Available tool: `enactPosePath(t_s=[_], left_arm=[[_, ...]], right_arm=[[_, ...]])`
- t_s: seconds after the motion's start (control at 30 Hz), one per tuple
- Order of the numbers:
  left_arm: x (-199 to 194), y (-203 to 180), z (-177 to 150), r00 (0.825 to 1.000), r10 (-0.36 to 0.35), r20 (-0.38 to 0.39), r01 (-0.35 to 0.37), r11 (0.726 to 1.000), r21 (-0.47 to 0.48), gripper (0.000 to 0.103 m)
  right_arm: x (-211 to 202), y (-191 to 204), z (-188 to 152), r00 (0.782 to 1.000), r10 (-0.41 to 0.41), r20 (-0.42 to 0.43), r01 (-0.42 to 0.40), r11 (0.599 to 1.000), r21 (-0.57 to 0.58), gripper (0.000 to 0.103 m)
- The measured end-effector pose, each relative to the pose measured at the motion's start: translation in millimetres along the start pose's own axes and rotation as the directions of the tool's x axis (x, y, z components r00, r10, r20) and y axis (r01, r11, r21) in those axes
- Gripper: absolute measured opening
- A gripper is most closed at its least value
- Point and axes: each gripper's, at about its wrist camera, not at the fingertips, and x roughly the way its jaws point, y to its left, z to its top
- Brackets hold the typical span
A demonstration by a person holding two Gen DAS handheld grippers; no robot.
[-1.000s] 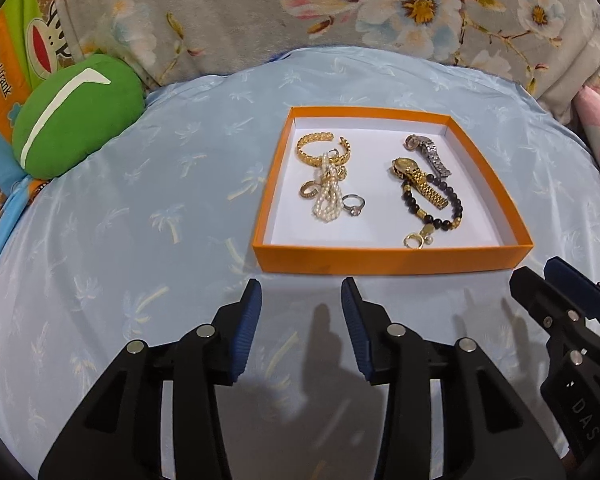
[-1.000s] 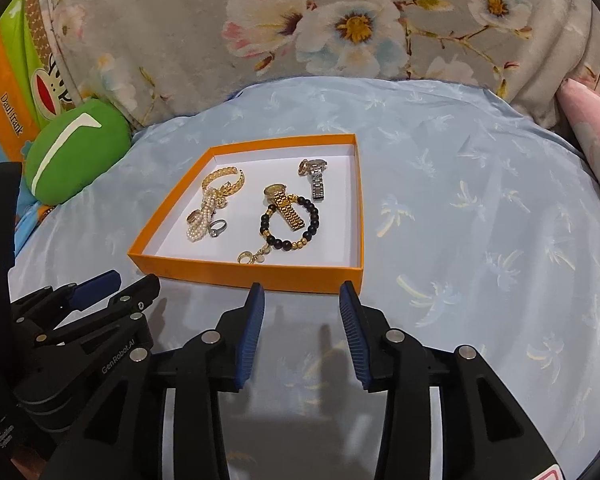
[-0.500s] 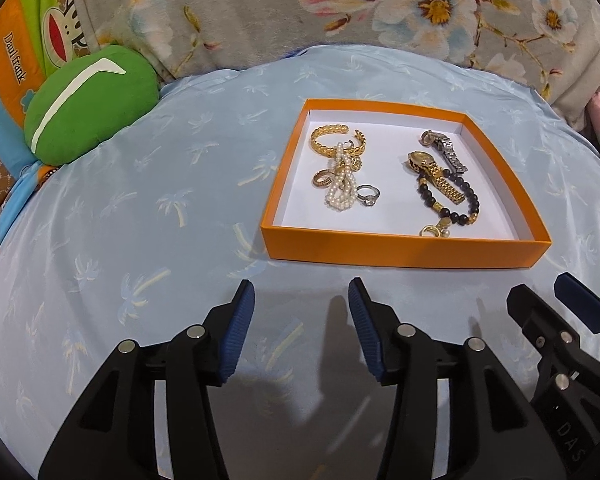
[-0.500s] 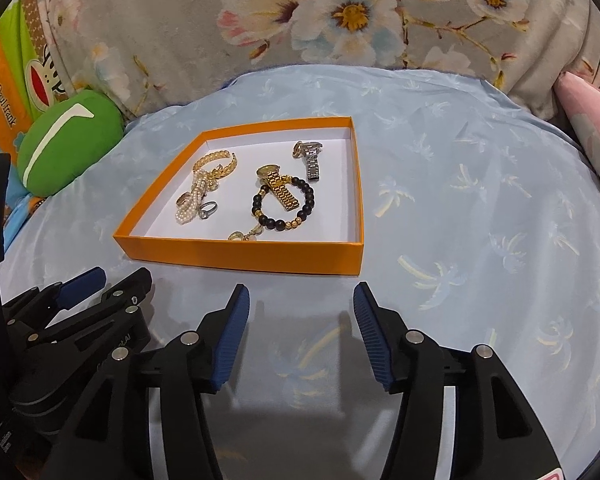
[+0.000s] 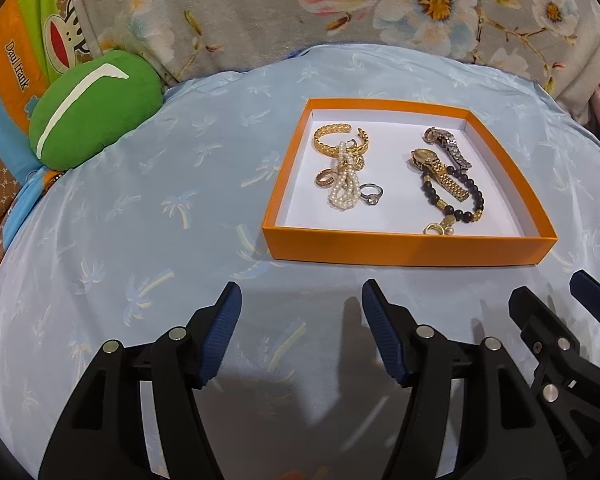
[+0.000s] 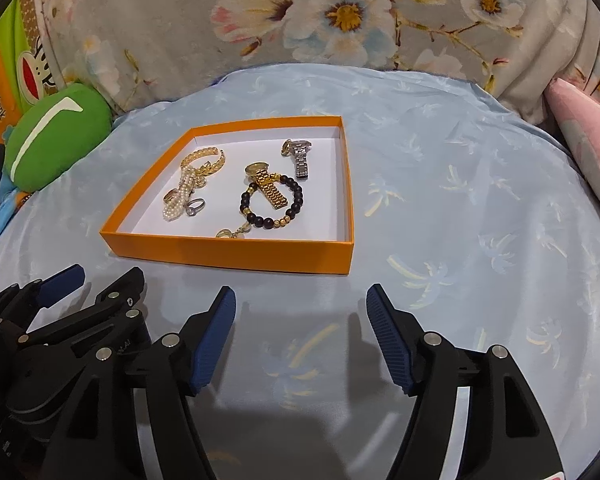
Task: Organize jewelry
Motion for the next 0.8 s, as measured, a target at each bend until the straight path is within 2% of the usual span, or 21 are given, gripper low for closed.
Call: enactPosePath(t_s=[0.8], left_arm=[[-9.6, 1.4, 0.1, 0.999, 0.014, 0.049, -0.014, 1.000, -0.008, 0.061]], right_arm=[[-3.7, 3.2, 0.1, 0.999, -0.035, 0.020, 0.036, 0.999, -0.017, 0.067]])
